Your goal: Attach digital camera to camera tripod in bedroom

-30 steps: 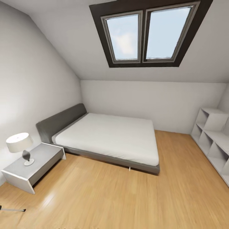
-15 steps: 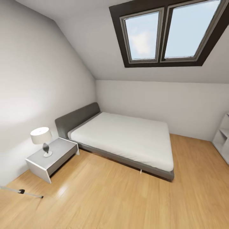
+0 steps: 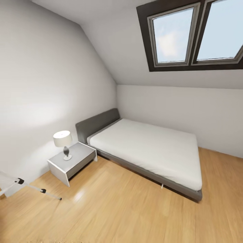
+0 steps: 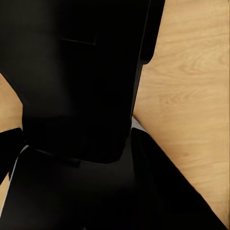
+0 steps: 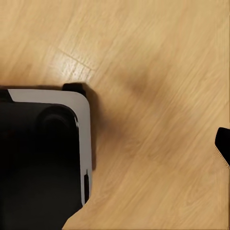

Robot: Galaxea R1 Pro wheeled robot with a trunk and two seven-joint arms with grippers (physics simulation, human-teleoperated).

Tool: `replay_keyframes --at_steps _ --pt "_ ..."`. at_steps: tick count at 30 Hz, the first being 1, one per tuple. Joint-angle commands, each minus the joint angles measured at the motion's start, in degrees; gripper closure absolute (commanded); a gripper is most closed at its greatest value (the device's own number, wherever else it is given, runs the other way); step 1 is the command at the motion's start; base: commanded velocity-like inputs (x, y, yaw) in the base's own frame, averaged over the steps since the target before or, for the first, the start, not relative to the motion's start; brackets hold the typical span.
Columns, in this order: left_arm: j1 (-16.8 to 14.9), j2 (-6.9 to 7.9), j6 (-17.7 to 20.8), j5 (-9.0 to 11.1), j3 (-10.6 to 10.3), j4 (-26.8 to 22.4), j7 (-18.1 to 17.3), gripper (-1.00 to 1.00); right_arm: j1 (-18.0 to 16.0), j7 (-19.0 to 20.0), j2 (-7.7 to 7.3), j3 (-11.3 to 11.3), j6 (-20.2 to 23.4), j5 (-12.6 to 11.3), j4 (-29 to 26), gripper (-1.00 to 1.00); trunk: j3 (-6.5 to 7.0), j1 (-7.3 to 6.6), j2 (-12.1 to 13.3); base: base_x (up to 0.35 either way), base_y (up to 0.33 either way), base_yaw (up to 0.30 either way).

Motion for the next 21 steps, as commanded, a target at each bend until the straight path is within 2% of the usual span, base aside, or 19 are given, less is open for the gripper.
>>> replay_keyframes --at_steps 1,15,21 --pt "0.0 -0.04 0.0 0.2 -0.5 0.0 0.2 1.0 -0.1 0.2 -0.03 -0.1 -0.2 0.2 0.2 -1.0 -0.02 0.02 0.0 0.0 0.0 0.293" --pt "0.0 0.25 0.4 0.1 -0.5 0.0 -6.1 1.0 0.0 0.2 0.03 0.0 -0.2 0.2 0.2 -1.0 -0.02 0.02 0.0 0.0 0.0 0.293" --pt "0.0 0.47 0.5 0.1 -0.5 0.1 -6.7 1.0 0.0 0.2 0.04 0.0 -0.2 0.2 0.2 -1.0 -0.02 0.02 0.0 0.0 0.0 0.293"
